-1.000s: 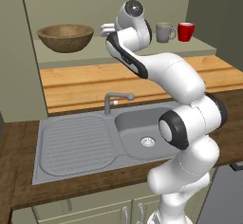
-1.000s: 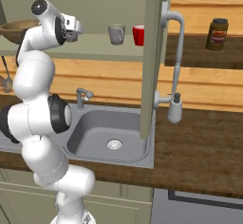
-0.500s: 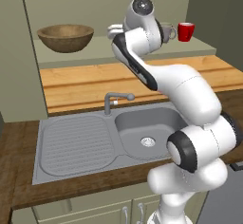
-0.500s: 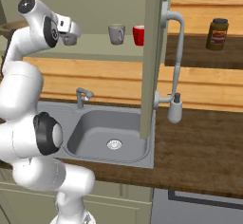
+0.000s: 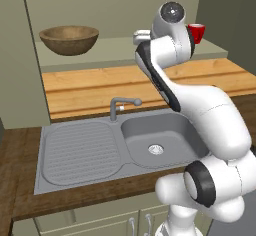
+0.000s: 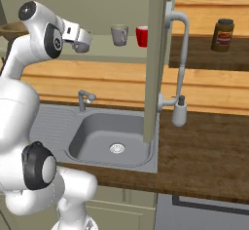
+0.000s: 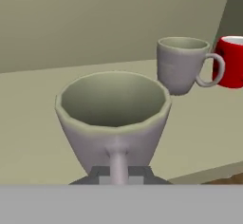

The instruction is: Gather all objects into one cabinet and sort the glasses and bowls to opposite sides.

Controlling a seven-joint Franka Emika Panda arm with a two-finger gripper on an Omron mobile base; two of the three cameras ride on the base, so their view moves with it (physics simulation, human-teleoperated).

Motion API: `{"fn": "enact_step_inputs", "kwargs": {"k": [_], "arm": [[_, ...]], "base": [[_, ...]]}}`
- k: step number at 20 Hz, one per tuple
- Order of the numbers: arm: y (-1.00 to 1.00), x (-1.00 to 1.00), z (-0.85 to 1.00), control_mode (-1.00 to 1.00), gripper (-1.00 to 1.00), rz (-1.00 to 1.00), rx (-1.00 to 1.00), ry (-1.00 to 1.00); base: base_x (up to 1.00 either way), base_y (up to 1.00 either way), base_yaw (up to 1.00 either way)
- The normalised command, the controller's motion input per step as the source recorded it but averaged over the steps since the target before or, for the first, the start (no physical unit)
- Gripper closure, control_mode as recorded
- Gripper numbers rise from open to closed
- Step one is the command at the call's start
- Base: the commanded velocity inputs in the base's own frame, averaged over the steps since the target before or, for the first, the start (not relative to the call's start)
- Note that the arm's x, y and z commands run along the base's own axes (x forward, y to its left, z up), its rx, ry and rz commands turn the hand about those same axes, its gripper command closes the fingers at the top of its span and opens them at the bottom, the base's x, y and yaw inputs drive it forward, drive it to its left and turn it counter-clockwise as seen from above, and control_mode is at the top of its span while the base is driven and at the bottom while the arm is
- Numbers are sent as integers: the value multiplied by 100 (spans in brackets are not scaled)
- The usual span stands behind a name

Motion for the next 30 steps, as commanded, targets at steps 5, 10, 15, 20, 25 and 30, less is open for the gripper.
{"fn": "enact_step_inputs", "kwargs": {"k": [5, 10, 15, 20, 25, 30], "arm": [[-61, -8, 1, -100, 100, -6, 0, 0], [-71, 0, 0, -100, 100, -3, 0, 0], [-68, 0, 0, -100, 100, 0, 0, 0], [-66, 0, 0, -100, 100, 0, 0, 0], [-59, 0, 0, -100, 100, 0, 0, 0], [-39, 7, 0, -100, 100, 0, 0, 0]], "base": [[0, 0, 0], [0, 0, 0], [0, 0, 0], [0, 0, 0], [0, 0, 0], [0, 0, 0]]}}
